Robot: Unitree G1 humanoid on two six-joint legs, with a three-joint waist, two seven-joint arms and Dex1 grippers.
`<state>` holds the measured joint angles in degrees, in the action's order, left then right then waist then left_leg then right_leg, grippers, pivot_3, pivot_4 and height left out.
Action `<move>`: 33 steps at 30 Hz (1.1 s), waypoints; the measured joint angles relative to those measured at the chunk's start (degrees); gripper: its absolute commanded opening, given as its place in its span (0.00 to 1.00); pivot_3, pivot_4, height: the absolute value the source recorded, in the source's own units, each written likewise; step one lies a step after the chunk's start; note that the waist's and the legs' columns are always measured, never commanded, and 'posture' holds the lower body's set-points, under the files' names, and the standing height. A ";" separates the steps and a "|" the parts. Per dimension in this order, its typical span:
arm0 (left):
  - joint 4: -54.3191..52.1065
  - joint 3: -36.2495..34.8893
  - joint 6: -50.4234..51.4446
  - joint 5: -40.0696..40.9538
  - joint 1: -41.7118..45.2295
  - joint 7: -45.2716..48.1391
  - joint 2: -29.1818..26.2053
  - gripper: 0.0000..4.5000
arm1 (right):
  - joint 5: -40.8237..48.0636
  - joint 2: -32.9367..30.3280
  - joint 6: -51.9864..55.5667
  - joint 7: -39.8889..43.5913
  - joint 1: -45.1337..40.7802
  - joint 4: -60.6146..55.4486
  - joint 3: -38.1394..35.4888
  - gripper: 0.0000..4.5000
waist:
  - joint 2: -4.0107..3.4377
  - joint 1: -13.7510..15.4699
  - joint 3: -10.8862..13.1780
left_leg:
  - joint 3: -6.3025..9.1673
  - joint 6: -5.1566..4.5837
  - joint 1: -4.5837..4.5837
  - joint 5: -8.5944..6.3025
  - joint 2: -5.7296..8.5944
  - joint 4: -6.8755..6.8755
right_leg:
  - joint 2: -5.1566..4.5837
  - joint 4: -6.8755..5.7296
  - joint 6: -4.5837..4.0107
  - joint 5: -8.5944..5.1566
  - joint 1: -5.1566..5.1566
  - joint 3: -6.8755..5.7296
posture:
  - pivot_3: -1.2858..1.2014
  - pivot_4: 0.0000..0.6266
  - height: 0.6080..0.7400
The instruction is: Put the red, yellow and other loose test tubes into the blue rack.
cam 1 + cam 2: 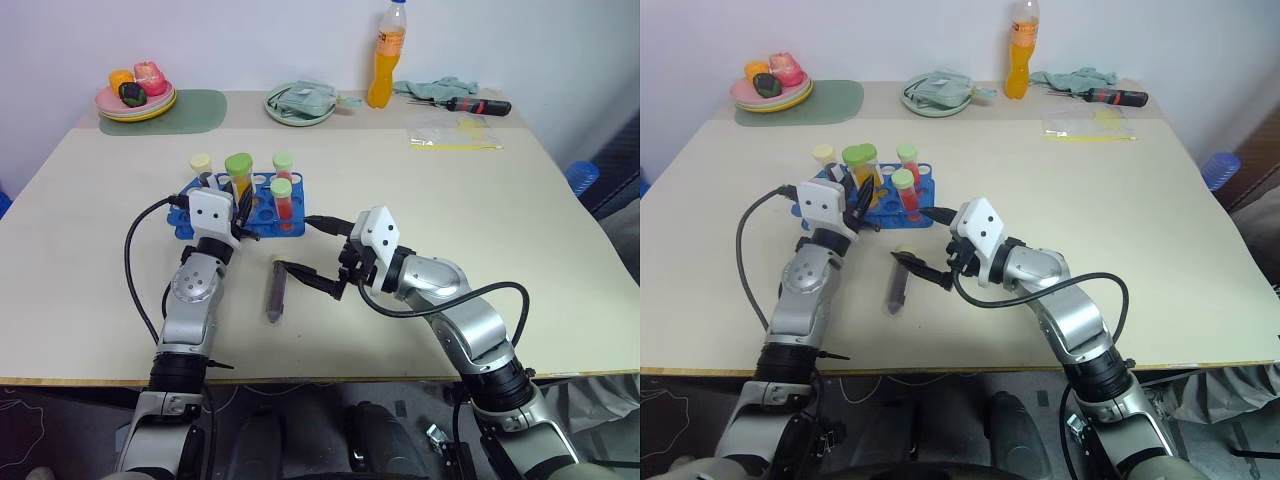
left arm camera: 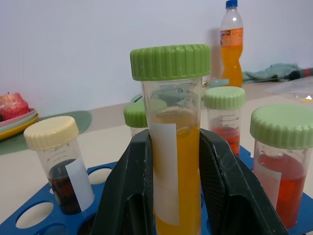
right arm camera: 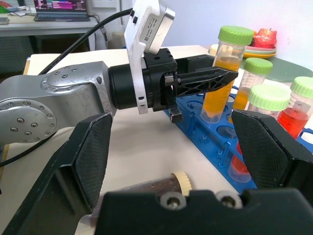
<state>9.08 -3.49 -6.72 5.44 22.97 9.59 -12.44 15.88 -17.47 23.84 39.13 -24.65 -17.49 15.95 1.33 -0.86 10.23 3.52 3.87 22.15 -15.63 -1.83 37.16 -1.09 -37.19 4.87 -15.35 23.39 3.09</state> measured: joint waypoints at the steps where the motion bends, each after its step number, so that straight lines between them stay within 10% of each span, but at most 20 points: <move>1: 0.00 -0.01 0.00 0.04 0.00 0.15 0.01 0.20 | 0.00 0.02 0.00 0.00 0.00 0.00 0.00 0.96 | 0.00 0.01 0.00 | 0.00 0.00 0.00 0.00 0.00 0.00 | 0.00 0.00 0.00 0.00 0.00 0.00 | 0.52 0.24 1.00; 10: 3.45 -0.02 -0.55 0.13 0.10 0.57 0.21 0.20 | -0.02 0.07 -0.02 -0.08 0.00 0.00 0.00 0.96 | 0.00 -0.01 0.00 | 0.00 0.00 -0.01 0.00 0.00 -0.01 | 0.00 0.00 0.00 0.00 -0.01 0.00 | 0.52 0.24 1.00; 17: 2.43 -0.21 -0.44 1.23 -0.08 2.18 0.15 0.92 | -0.05 -0.03 -0.01 -0.38 0.06 -0.05 0.01 0.96 | 0.00 -0.06 0.00 | 0.00 0.00 -0.02 0.00 0.00 -0.01 | 0.00 0.00 0.00 0.00 -0.02 0.00 | 0.52 0.24 1.00; 20: -7.36 -1.97 4.97 4.41 -3.05 3.48 -2.42 0.92 | 0.02 -1.43 0.16 0.11 0.11 -0.67 -0.03 0.96 | 0.00 -0.38 0.00 | 0.00 0.00 -0.04 0.00 -0.04 -0.05 | 0.01 -0.01 0.00 0.00 0.00 0.01 | 0.52 0.24 1.00; 28: -40.76 -6.34 53.99 19.68 -9.68 7.20 -24.82 0.97 | 3.50 -12.41 1.66 10.07 -0.48 -4.54 -2.48 0.96 | -0.04 -0.13 0.05 | 0.02 -0.01 -0.16 -0.01 -0.03 -0.05 | -0.01 0.05 0.02 -0.04 -0.20 0.00 | 0.52 0.24 1.00; 33: -50.58 0.06 88.65 23.54 0.87 2.00 -25.81 0.97 | 4.54 -16.70 0.16 17.24 -2.87 -2.77 -3.19 0.96 | -0.02 -0.19 0.11 | 0.06 -0.01 -0.19 -0.01 -0.03 -0.03 | 0.07 0.04 0.03 -0.05 -0.22 -0.01 | 0.52 0.24 1.00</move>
<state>-41.50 -3.43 81.93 28.98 23.84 11.59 -38.25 20.42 -34.17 24.00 56.38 -27.52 -20.26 12.75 1.31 -1.04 10.34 3.58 3.85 21.97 -15.64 -1.87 37.14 -1.02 -37.16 4.89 -15.40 23.17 3.08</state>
